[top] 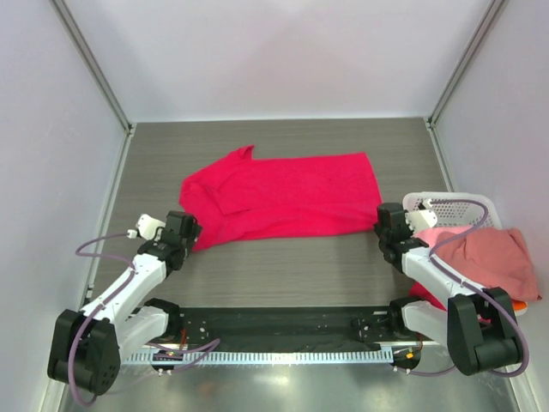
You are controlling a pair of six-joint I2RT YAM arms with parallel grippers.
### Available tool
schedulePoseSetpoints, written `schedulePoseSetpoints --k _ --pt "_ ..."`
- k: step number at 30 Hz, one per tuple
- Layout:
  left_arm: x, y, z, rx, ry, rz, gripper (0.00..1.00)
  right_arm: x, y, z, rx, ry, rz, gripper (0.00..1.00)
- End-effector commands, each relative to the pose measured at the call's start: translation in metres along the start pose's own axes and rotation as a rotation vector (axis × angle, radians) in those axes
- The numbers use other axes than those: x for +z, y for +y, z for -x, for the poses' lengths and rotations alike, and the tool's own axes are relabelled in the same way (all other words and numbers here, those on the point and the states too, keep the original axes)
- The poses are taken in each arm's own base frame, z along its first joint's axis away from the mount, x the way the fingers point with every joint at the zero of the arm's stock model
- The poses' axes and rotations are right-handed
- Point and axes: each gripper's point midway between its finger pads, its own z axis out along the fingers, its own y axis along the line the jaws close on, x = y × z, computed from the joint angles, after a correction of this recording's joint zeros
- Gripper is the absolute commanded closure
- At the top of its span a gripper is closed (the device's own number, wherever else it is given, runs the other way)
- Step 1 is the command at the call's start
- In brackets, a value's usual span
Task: Fold and stack the t-shirts
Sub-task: Fold the tshirt
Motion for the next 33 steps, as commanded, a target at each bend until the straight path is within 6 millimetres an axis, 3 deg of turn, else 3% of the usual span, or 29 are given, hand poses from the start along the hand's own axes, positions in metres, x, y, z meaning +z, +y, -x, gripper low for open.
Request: schedulePoseSetpoints --k 1,7,9,11,14,19,23,26,28,29,33 --pt "0.004 -0.007 -0.005 -0.117 0.013 -0.038 0.08 0.001 0.005 0.018 0.053 -0.102 0.035 0.99" --pt "0.009 0.0 -0.016 -0.177 0.041 -0.045 0.18 0.008 -0.001 0.008 0.029 -0.078 0.011 0.99" --pt "0.009 0.003 -0.017 -0.181 0.042 -0.034 0.27 0.008 -0.003 0.008 0.028 -0.079 0.009 0.99" --pt "0.01 0.004 -0.015 -0.192 0.031 -0.028 0.48 0.007 -0.004 0.011 0.033 -0.096 0.007 0.99" --pt "0.01 0.009 -0.003 -0.182 -0.027 0.007 0.69 0.006 -0.009 0.014 0.034 -0.115 -0.002 0.99" --pt "0.008 0.019 0.028 -0.137 -0.168 0.082 0.85 0.002 -0.014 0.02 0.05 -0.147 -0.012 0.99" --pt "0.005 0.026 0.052 -0.132 -0.241 0.125 0.86 -0.001 -0.02 0.025 0.078 -0.176 -0.025 0.99" --pt "0.005 0.029 0.056 -0.148 -0.246 0.119 0.84 -0.003 -0.021 0.029 0.102 -0.191 -0.016 0.99" --pt "0.006 0.028 0.049 -0.128 -0.213 0.097 0.67 -0.004 -0.02 0.027 0.101 -0.182 -0.01 0.99" --pt "0.007 0.023 0.047 -0.131 -0.202 0.074 0.5 -0.003 -0.019 0.026 0.101 -0.176 -0.008 0.99" --pt "0.006 0.021 0.03 -0.115 -0.114 0.037 0.36 -0.001 -0.018 0.021 0.096 -0.155 -0.006 0.99"
